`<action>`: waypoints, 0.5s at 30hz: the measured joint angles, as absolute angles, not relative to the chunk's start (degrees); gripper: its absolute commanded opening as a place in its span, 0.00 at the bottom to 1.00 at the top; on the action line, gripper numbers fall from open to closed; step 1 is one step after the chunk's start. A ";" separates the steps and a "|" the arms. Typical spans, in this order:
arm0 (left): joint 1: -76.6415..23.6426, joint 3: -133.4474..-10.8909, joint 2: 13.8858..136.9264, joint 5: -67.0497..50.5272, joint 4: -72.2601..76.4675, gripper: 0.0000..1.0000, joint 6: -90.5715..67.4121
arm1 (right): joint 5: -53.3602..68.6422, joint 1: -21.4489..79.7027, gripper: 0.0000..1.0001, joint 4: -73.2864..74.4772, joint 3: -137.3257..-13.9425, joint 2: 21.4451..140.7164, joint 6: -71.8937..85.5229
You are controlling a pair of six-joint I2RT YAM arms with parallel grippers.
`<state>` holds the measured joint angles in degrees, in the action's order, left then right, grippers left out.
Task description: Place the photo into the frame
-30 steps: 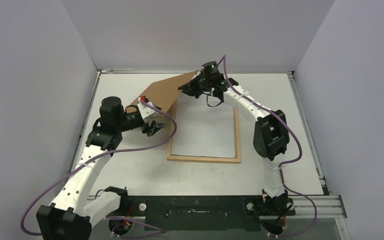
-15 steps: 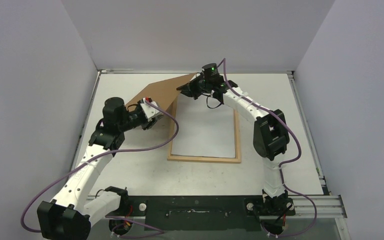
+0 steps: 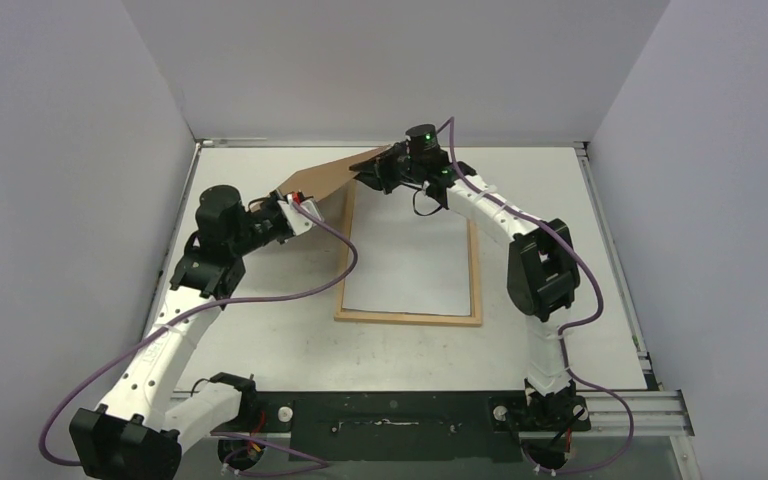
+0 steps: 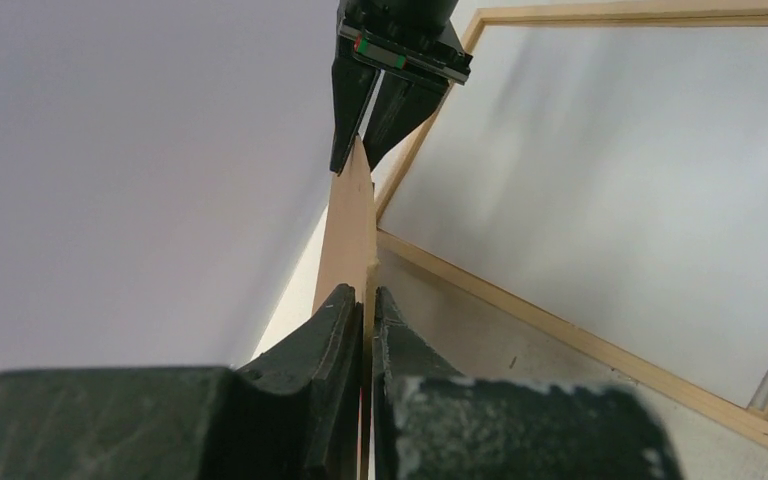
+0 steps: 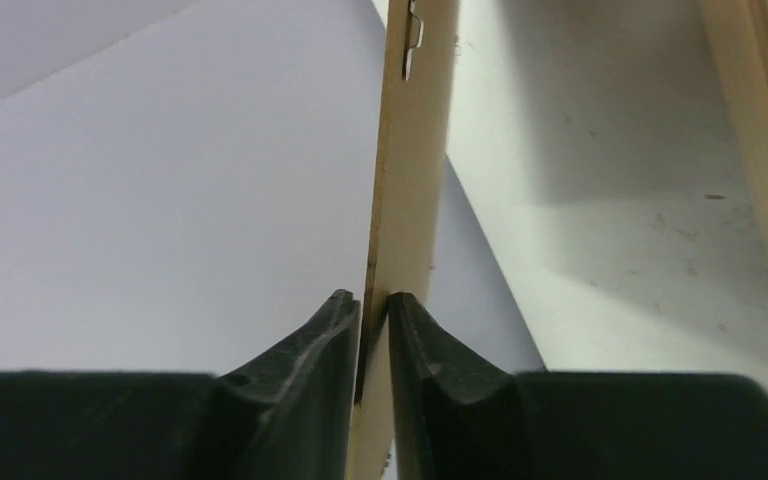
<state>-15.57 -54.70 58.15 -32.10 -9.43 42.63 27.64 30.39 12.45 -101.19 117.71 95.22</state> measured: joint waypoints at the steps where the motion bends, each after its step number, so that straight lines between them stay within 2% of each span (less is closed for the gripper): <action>1: -15.57 -54.83 58.08 -31.88 -9.37 0.00 42.81 | 27.68 30.39 0.32 11.22 -101.03 117.64 95.72; 3: -15.57 -55.05 58.08 -31.66 -9.28 0.00 42.81 | 27.99 30.44 0.51 8.64 -100.49 117.45 96.97; 5: -15.59 -55.09 58.08 -31.48 -9.23 0.00 42.63 | 28.40 30.68 0.62 5.63 -99.53 117.03 98.24; 9: -15.64 -55.68 58.26 -30.55 -9.23 0.00 41.43 | 28.25 30.85 0.69 -0.73 -95.44 115.04 100.16; 15: -15.66 -57.71 59.40 -27.55 -8.54 0.00 37.85 | 28.34 30.72 0.73 -5.87 -94.11 112.36 97.12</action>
<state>-15.66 -57.71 59.40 -27.55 -8.54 37.85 28.34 30.72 -5.87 -94.11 112.36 97.12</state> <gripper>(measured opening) 0.036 0.721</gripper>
